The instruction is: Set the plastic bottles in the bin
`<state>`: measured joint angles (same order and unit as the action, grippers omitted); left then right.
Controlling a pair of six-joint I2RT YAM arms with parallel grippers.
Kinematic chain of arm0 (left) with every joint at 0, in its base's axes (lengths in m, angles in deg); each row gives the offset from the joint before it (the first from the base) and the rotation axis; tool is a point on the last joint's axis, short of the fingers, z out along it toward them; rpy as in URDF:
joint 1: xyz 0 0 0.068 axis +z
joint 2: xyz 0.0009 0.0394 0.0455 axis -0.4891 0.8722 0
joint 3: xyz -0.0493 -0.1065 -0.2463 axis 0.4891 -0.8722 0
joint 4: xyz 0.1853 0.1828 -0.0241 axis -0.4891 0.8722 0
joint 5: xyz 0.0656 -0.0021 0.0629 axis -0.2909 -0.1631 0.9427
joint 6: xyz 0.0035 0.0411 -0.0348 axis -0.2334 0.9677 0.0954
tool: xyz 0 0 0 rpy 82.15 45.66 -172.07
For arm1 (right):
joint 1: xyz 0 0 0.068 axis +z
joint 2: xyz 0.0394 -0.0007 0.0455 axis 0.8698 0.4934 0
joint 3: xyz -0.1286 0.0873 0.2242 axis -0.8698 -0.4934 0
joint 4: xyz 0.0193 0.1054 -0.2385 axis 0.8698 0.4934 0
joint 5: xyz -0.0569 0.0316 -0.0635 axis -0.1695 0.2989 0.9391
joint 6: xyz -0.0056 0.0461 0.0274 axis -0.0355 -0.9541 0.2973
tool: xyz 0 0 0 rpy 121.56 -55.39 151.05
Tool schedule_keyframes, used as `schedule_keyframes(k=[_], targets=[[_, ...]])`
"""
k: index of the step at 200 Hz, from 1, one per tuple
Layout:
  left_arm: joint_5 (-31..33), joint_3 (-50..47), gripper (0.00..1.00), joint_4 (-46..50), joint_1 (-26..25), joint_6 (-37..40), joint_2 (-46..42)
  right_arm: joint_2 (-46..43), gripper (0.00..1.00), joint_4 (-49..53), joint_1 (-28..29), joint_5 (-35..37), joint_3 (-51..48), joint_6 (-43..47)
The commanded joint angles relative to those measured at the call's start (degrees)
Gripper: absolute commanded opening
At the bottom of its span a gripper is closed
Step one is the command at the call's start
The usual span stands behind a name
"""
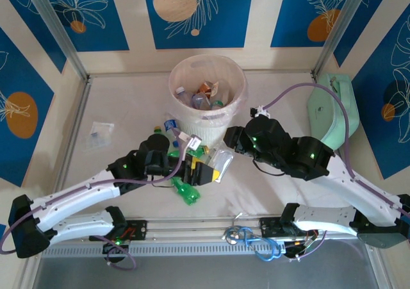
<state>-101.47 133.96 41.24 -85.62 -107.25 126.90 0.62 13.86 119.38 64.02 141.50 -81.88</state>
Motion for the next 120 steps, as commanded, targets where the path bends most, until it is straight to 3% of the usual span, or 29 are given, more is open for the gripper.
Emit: schedule_keyframes(k=[1, 120], targets=[[-1.06, 1.22, 0.90, -3.34, -0.44, 0.79, 0.09, -0.03, 0.39, -1.60, 0.61, 0.96, 2.28, 0.82], [-2.17, -2.05, 0.57, -10.81, -0.44, -2.09, -1.15, -1.17, 0.41, -3.63, -0.27, -1.75, 2.56, 0.47]])
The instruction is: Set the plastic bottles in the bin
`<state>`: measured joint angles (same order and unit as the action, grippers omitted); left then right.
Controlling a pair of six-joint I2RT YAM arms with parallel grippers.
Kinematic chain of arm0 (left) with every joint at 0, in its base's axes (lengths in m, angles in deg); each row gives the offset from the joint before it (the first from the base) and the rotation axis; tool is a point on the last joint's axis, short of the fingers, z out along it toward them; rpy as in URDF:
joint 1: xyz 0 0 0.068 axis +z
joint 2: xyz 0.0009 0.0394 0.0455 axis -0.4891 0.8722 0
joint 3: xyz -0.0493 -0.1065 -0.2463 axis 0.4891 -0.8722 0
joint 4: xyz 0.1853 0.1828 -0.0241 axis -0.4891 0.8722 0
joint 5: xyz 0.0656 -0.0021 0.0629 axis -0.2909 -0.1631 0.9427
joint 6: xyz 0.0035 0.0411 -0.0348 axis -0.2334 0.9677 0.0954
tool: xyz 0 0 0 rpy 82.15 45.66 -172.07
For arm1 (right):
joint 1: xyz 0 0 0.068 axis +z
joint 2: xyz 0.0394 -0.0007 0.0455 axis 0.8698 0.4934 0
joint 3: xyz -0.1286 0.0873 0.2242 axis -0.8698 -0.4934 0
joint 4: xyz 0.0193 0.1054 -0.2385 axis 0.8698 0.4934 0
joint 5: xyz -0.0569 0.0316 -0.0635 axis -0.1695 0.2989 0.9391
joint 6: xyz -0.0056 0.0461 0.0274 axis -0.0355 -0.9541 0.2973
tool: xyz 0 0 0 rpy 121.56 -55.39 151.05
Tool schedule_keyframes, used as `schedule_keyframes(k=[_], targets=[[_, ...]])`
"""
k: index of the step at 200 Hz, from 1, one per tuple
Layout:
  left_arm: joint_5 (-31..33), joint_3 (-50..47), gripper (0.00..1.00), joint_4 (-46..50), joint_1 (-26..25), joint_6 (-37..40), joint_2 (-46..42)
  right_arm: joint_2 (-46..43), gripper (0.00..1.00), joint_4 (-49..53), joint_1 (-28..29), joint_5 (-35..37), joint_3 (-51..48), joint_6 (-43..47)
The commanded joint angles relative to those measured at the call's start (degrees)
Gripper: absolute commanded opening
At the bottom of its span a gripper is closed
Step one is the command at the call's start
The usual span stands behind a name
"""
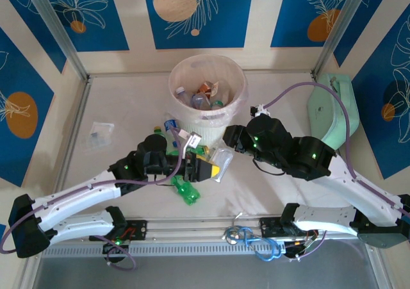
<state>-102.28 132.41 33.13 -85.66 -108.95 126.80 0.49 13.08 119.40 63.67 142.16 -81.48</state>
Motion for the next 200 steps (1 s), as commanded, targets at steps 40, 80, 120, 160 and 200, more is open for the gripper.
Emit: schedule_keyframes(k=[40, 80, 120, 160, 200], targets=[[0.41, -1.69, 0.53, -5.54, -0.31, -2.48, -1.92, -1.85, 0.61, -3.78, -1.31, -2.91, 1.81, -0.01], [0.69, -4.45, 0.50, -16.36, 0.47, -10.89, -1.10, -4.92, 0.87, -7.73, -7.83, -11.73, -0.98, 1.19], [0.27, -6.17, 0.50, -32.15, 1.27, -21.92, 0.39, -10.28, 0.97, -28.24, -24.43, -47.54, -13.77, 2.28], [0.17, -5.78, 0.51, -42.83, 1.36, -29.13, 3.74, -10.84, 0.99, -35.69, -22.91, -54.19, -17.22, 3.79], [0.22, -5.99, 0.50, -45.54, 1.45, -30.88, 4.98, -9.31, 0.95, -35.41, -20.15, -52.36, -16.08, 5.34]])
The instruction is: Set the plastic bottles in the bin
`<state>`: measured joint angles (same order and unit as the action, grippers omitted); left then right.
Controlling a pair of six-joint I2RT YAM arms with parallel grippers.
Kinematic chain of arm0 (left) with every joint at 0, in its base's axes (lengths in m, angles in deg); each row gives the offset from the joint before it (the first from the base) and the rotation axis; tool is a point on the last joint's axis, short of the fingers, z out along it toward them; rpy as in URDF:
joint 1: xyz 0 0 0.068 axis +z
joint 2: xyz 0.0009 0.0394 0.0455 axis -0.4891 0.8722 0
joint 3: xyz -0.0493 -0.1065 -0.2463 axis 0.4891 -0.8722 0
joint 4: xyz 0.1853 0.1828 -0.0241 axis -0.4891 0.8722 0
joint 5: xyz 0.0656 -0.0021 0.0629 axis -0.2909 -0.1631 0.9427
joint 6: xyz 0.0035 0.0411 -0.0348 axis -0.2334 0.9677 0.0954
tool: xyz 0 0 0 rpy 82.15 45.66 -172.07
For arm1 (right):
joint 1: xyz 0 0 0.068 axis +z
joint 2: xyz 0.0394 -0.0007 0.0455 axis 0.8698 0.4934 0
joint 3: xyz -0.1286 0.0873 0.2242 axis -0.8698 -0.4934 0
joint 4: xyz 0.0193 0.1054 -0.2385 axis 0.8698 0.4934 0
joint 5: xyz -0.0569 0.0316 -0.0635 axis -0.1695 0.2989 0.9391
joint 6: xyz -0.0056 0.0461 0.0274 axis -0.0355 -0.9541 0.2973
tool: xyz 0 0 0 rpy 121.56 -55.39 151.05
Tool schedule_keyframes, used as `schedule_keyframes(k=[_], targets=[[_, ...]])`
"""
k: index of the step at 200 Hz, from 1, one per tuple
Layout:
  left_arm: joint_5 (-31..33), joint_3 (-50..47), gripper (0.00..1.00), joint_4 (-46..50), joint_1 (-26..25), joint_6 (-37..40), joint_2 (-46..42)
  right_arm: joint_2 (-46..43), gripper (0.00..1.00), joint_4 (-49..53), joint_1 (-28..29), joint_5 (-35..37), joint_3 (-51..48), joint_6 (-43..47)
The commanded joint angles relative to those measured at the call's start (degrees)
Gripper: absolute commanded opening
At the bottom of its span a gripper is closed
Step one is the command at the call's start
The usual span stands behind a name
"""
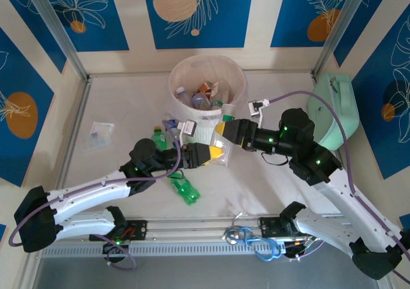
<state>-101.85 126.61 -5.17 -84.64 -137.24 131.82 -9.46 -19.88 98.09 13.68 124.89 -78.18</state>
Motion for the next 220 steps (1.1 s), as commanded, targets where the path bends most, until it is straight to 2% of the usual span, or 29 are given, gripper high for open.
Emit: schedule_keyframes(k=[1, 95, 108, 144, 153, 168, 183, 203, 220], targets=[[-0.24, -0.22, 0.50, -7.34, 0.42, -2.67, -0.03, 0.68, 0.94, -2.43, 1.22, -2.29, 1.19, 2.09], [0.52, -2.38, 0.52, -10.53, 1.21, -5.17, 1.08, 1.77, 0.68, -1.27, 3.04, 0.93, 3.24, 3.74], [1.01, -2.84, 0.59, -9.95, 1.47, -5.28, 0.97, 2.05, 0.66, -0.93, 3.30, 1.36, 3.92, 4.03], [1.57, -3.11, 0.99, -5.75, 2.97, -4.01, -0.98, 3.99, 0.63, 1.52, 3.88, 4.04, 7.28, 5.12], [1.61, -2.73, 1.00, -2.94, 3.67, -2.48, -2.34, 4.77, 0.62, 2.82, 3.92, 5.72, 8.57, 5.36], [1.82, -1.21, 1.00, 5.87, 5.39, 2.31, -6.50, 7.05, 0.62, 7.37, 3.77, 9.63, 12.38, 6.08], [5.74, 2.66, 1.00, 23.57, 7.08, 10.95, -12.88, 10.80, 0.61, 12.16, 3.39, 13.01, 17.38, 7.04], [21.71, 12.69, 1.00, 54.51, 7.77, 25.81, -19.12, 16.44, 0.59, 16.81, 2.61, 15.97, 24.70, 8.45], [39.45, 21.24, 1.00, 75.89, 8.55, 30.66, -19.65, 21.60, 0.58, 19.56, 1.26, 17.87, 30.61, 8.80]])
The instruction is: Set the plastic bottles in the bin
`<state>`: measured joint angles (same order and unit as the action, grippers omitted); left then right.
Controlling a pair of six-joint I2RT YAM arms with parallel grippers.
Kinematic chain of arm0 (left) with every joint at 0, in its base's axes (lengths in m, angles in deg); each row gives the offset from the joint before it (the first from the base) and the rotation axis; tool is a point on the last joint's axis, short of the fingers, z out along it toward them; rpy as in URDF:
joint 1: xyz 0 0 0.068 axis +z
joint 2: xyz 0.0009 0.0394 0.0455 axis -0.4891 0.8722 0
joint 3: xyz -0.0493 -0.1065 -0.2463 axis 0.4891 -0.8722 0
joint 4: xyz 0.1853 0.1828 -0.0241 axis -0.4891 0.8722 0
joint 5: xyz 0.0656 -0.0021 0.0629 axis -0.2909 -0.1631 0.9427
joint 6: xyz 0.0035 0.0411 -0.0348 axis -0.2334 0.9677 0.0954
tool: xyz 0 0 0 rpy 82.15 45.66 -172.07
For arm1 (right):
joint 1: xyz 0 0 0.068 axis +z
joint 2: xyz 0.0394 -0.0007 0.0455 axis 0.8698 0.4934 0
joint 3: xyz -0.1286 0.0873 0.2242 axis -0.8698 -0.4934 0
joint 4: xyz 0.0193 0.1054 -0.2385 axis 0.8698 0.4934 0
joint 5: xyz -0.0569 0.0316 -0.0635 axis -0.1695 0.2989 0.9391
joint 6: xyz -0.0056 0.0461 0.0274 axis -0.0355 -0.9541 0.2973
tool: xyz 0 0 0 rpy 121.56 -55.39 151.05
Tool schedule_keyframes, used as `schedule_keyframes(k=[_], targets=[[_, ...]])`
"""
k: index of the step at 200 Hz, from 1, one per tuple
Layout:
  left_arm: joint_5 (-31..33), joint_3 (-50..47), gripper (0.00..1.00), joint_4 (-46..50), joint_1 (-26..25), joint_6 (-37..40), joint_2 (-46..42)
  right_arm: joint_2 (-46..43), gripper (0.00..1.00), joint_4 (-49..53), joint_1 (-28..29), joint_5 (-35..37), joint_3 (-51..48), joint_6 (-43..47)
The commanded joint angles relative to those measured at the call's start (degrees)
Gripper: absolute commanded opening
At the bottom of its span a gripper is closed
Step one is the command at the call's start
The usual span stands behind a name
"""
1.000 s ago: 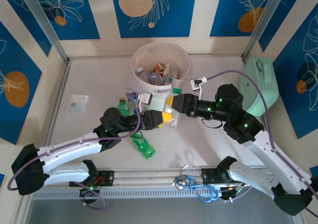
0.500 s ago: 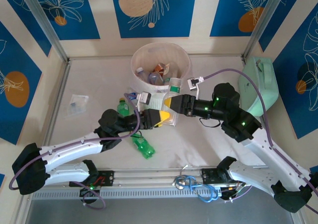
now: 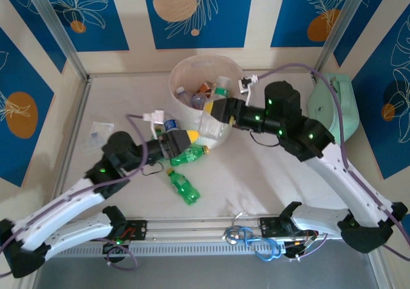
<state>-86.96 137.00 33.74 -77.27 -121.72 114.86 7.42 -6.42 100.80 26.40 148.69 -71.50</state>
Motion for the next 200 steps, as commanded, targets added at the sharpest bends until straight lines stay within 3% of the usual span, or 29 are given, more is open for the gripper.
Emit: schedule_keyframes(k=[1, 15, 31, 154, 200], targets=[[25.45, 11.24, 1.00, 38.00, 1.29, 15.19, -2.67, 5.02, 0.58, 6.23, -1.57, 5.13, 7.12, 2.17], [32.92, 14.79, 1.00, 47.50, 3.05, 16.88, -1.99, 9.68, 0.58, 8.19, -3.38, 5.29, 12.09, 2.31], [34.55, 15.65, 1.00, 52.28, 5.81, 17.34, -1.88, 14.00, 0.57, 10.16, -4.47, 5.48, 16.86, 3.17], [13.91, 2.34, 0.96, 46.90, 24.72, 15.37, 3.58, 42.95, 0.58, 25.44, -8.02, 8.23, 46.44, 12.24], [9.99, -1.56, 0.93, 41.37, 28.60, 14.86, 8.41, 50.36, 0.78, 30.43, -7.34, 10.49, 54.24, 14.08]])
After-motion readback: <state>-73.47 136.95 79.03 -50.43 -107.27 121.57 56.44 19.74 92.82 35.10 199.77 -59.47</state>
